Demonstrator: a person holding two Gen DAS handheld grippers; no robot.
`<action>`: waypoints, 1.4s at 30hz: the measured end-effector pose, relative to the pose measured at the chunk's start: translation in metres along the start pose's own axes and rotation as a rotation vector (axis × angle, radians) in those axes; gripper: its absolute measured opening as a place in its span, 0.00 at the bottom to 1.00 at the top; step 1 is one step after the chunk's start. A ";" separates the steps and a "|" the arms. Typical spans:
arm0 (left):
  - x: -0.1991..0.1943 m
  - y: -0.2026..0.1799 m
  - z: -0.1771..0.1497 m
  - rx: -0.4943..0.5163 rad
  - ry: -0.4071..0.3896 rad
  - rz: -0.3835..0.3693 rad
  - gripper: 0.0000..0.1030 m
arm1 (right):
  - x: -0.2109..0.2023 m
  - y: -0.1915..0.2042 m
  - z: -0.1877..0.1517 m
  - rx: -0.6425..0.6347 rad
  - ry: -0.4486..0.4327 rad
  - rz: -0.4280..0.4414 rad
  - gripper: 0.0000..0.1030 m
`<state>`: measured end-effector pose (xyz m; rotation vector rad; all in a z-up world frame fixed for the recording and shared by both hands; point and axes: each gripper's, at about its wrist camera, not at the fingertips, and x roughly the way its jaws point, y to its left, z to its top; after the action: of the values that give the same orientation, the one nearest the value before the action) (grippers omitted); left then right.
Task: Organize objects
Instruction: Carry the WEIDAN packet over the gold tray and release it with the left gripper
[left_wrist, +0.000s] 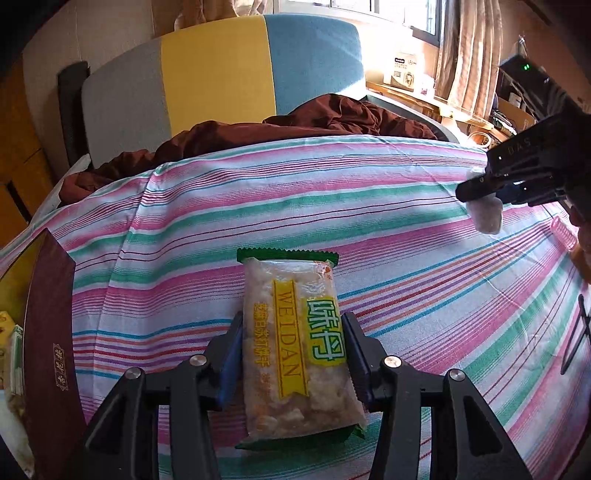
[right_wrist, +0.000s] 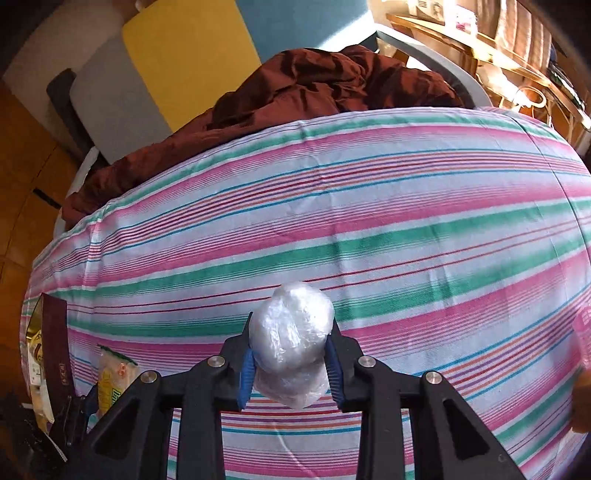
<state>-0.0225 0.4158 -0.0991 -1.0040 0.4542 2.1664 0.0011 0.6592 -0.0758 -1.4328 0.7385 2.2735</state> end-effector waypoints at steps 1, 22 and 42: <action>0.000 0.000 0.000 0.002 -0.003 0.004 0.49 | 0.005 0.004 0.001 -0.013 0.012 -0.003 0.31; -0.001 -0.002 -0.002 0.000 -0.017 0.017 0.47 | 0.029 0.040 -0.020 -0.245 -0.029 -0.067 0.31; -0.143 0.114 -0.054 -0.267 -0.041 0.049 0.47 | 0.032 0.075 -0.036 -0.364 -0.092 -0.200 0.30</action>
<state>-0.0104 0.2422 -0.0206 -1.0969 0.1741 2.3305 -0.0271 0.5783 -0.0992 -1.4625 0.1466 2.3763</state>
